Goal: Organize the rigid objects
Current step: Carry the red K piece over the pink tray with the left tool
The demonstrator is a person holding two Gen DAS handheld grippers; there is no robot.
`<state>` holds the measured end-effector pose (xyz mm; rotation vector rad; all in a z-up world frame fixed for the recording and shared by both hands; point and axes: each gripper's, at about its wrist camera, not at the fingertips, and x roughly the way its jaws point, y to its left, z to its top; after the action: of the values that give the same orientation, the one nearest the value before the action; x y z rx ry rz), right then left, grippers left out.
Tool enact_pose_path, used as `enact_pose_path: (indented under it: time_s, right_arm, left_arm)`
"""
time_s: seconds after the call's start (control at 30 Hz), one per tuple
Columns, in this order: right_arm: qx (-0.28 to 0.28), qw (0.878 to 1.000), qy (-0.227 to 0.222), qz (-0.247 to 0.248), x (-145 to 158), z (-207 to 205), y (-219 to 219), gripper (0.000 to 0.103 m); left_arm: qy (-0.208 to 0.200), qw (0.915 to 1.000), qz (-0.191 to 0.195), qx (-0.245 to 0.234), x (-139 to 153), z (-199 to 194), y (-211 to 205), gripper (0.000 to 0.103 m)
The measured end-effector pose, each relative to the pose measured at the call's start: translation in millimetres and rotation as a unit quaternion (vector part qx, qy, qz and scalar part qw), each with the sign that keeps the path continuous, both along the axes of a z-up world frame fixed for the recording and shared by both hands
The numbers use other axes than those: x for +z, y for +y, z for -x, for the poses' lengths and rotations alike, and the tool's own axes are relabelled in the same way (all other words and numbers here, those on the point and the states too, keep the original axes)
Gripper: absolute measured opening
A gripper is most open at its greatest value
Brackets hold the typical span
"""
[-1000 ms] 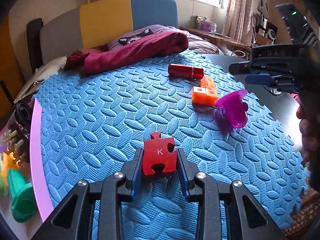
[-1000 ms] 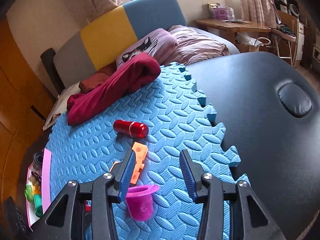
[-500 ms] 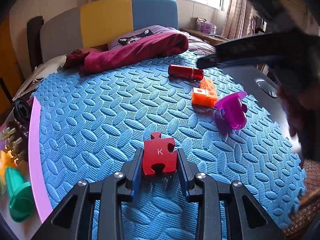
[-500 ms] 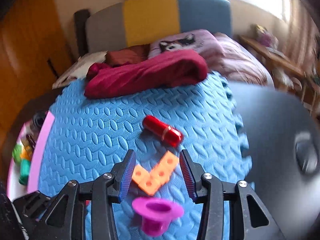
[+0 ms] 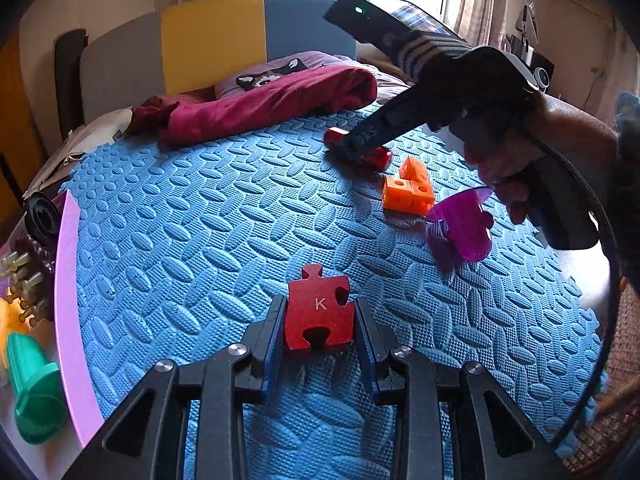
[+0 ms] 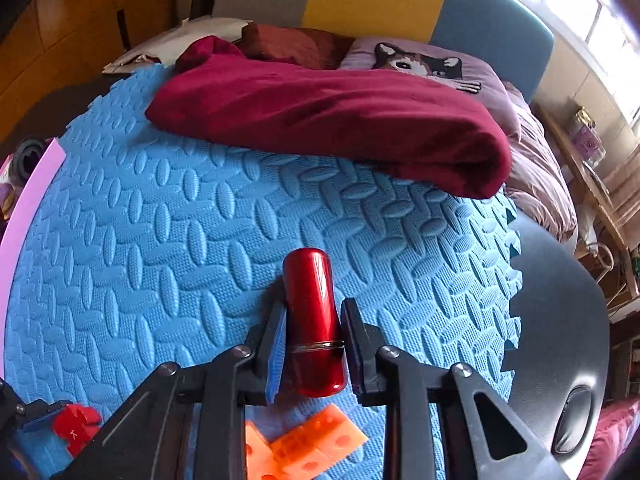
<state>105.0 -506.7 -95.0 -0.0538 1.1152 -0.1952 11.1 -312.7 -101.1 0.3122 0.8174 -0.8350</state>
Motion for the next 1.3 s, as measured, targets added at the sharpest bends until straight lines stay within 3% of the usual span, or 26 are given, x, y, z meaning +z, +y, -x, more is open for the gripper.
enact_pose_path:
  time_s: [0.33, 0.5, 0.77, 0.9, 0.97, 1.17, 1.3]
  right_arm:
    - [-0.013, 0.998, 0.019, -0.061, -3, -7, 6, 0.026]
    - [-0.015, 0.999, 0.021, -0.047, -3, -5, 12, 0.026]
    - [-0.037, 0.999, 0.006, -0.006, -3, -4, 27, 0.026]
    - [-0.057, 0.998, -0.012, -0.036, -1, 2, 27, 0.026]
    - [-0.051, 0.996, -0.021, -0.072, 0, 8, 33, 0.026]
    - [-0.018, 0.994, -0.039, -0.1, -1, 32, 78, 0.026]
    - [0.016, 0.995, -0.055, -0.076, -3, 53, 107, 0.026]
  left_arm:
    - [0.005, 0.9996, -0.006, 0.029, 10, -1, 11, 0.032]
    - [-0.018, 0.999, 0.004, 0.041, 34, 6, 23, 0.032]
    - [-0.022, 0.997, 0.019, 0.071, 58, 10, 52, 0.032]
    - [-0.027, 0.9957, 0.023, 0.085, 66, 9, 66, 0.032]
    - [-0.029, 0.9949, 0.027, 0.093, 69, 9, 74, 0.032]
    - [-0.031, 0.9919, 0.035, 0.118, 76, 4, 97, 0.032]
    - [-0.033, 0.9891, 0.034, 0.139, 76, -1, 111, 0.032]
